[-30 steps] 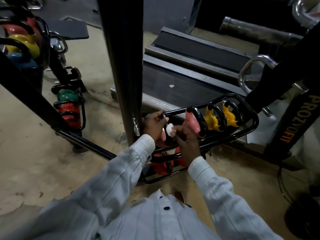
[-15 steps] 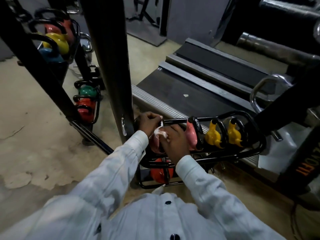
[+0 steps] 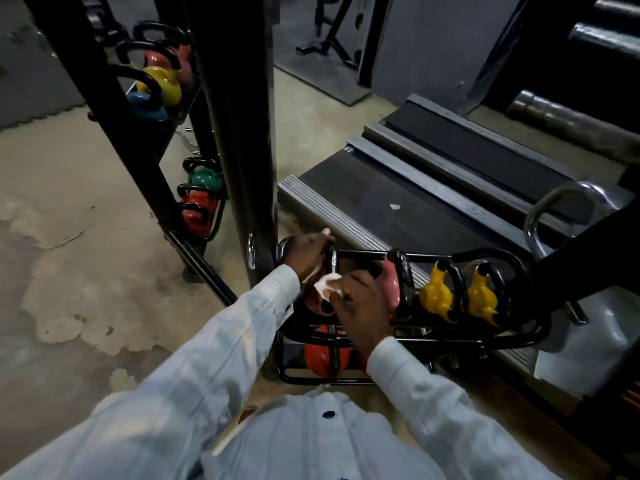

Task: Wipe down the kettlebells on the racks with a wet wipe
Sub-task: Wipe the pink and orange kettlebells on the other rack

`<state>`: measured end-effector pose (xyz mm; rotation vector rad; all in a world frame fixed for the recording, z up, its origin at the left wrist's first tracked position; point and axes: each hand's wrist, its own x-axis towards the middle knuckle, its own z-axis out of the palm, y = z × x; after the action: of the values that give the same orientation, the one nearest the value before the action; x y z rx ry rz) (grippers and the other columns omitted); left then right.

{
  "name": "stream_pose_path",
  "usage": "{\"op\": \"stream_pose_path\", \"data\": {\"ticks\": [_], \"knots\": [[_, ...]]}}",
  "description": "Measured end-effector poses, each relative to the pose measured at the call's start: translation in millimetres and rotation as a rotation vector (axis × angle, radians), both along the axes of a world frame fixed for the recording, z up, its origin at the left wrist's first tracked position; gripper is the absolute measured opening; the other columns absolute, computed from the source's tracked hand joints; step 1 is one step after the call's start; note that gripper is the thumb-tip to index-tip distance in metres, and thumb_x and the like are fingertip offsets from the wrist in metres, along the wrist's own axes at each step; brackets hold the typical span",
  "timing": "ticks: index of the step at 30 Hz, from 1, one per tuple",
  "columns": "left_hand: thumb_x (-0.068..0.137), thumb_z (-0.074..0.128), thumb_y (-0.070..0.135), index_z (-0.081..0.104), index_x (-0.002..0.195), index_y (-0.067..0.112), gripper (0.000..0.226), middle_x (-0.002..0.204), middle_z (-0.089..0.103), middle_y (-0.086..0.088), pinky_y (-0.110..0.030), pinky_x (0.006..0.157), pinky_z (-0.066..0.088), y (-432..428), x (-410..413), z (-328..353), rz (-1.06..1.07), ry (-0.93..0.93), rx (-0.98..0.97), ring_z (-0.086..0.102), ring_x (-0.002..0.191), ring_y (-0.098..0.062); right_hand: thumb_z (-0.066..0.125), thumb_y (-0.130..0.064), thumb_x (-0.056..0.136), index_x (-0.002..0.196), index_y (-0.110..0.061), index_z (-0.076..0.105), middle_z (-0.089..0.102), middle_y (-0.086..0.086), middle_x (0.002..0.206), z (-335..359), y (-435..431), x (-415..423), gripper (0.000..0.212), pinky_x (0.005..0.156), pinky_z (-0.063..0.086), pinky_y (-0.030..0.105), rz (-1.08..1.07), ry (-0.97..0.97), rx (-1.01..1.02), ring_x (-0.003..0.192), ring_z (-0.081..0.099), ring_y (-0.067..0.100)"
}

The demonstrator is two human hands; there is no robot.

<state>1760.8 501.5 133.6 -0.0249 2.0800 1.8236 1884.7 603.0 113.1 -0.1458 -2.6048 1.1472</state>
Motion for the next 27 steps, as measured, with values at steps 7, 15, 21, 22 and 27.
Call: {"op": "stream_pose_path", "data": {"ticks": [7,15,21,22,27], "knots": [[0.092,0.059,0.021,0.066,0.119,0.012,0.030,0.123,0.061,-0.007,-0.030,0.100,0.044,-32.7,63.2,-24.8,-0.157,0.841,-0.364,0.057,0.113,-0.020,0.078,-0.033,0.071,0.074,-0.021,0.071,0.073,0.002,0.087,-0.2,29.8,-75.7,0.015,0.082,0.055,0.038,-0.166,-0.169,-0.417,0.080,0.067,0.015],[0.088,0.068,0.036,0.064,0.123,0.022,0.038,0.135,0.057,-0.005,-0.041,0.094,0.045,-44.0,70.1,-59.4,-0.301,1.133,-0.593,0.056,0.116,-0.027,0.071,-0.012,0.083,0.097,-0.022,0.078,0.069,-0.007,0.096,0.0,45.0,-83.2,0.019,0.087,0.050,0.019,0.153,-0.168,0.089,0.090,0.065,0.005],[0.087,0.069,0.037,0.065,0.123,0.025,0.038,0.132,0.058,0.000,-0.036,0.093,0.039,-43.1,71.0,-59.0,-0.240,1.210,-0.659,0.052,0.113,-0.020,0.059,0.002,0.090,0.105,-0.011,0.073,0.069,0.004,0.089,27.2,59.4,-137.3,0.025,0.074,0.053,0.029,0.293,-0.449,0.223,0.076,0.066,0.011],[0.086,0.069,0.035,0.066,0.122,0.025,0.038,0.132,0.059,0.000,-0.036,0.092,0.040,-41.4,71.3,-59.8,-0.232,1.210,-0.667,0.052,0.113,-0.021,0.061,-0.002,0.090,0.107,-0.013,0.074,0.070,0.004,0.098,32.9,56.8,-141.3,0.024,0.082,0.051,0.031,0.353,-0.441,0.351,0.087,0.066,0.015],[0.092,0.059,0.038,0.067,0.119,0.022,0.033,0.134,0.059,0.000,-0.041,0.091,0.043,-33.2,75.6,-62.8,-0.229,1.181,-0.693,0.057,0.114,-0.025,0.061,-0.004,0.086,0.113,-0.017,0.073,0.067,0.005,0.123,59.9,32.7,-148.7,0.032,0.099,0.045,0.030,0.699,-0.464,0.848,0.115,0.061,0.027]]}}
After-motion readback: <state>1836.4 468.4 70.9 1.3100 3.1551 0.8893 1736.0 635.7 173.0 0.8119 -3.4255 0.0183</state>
